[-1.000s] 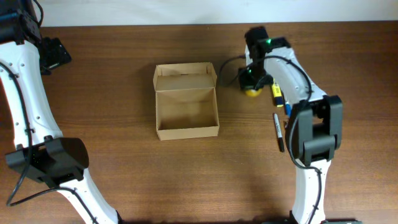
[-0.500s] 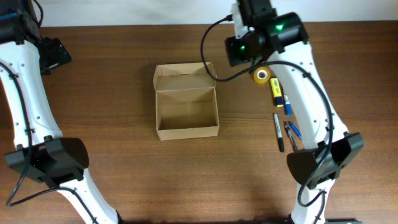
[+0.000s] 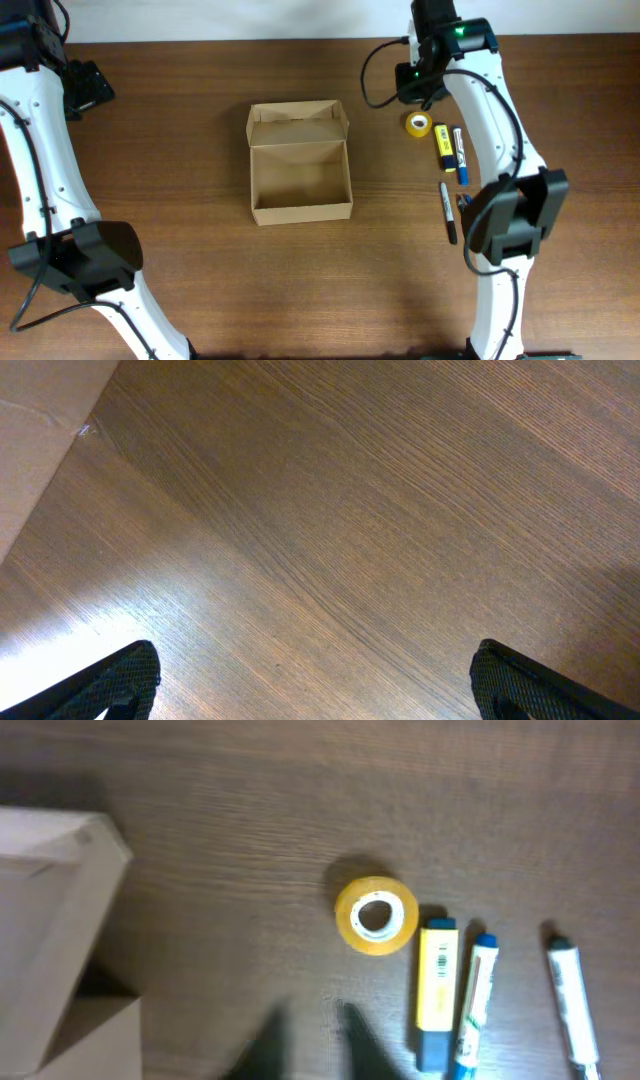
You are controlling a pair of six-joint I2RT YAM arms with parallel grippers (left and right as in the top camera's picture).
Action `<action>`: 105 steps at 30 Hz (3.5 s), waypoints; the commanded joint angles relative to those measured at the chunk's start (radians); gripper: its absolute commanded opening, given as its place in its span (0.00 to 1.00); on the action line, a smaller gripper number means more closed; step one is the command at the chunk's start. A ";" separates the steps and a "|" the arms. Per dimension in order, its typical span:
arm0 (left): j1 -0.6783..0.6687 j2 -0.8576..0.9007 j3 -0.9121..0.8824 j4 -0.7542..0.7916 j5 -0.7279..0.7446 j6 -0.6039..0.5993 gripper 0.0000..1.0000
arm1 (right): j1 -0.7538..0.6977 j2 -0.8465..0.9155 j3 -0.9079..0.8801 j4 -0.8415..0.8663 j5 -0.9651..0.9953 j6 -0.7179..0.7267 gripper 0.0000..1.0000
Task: Pack container
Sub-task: 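Grasp the tape roll rim with the right gripper, then carry the tape roll into the box and release it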
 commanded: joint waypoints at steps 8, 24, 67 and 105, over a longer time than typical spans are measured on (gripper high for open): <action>0.002 0.007 -0.006 0.002 -0.003 0.011 1.00 | -0.015 0.158 -0.004 0.027 -0.021 0.007 0.55; 0.002 0.007 -0.006 0.002 -0.003 0.011 1.00 | -0.037 0.249 -0.005 0.103 -0.020 0.007 0.55; 0.002 0.007 -0.006 0.002 -0.003 0.011 1.00 | -0.039 0.156 0.005 0.064 -0.051 0.014 0.04; 0.002 0.007 -0.006 0.002 -0.003 0.011 1.00 | 0.535 0.018 -0.003 -0.162 -0.165 -0.674 0.04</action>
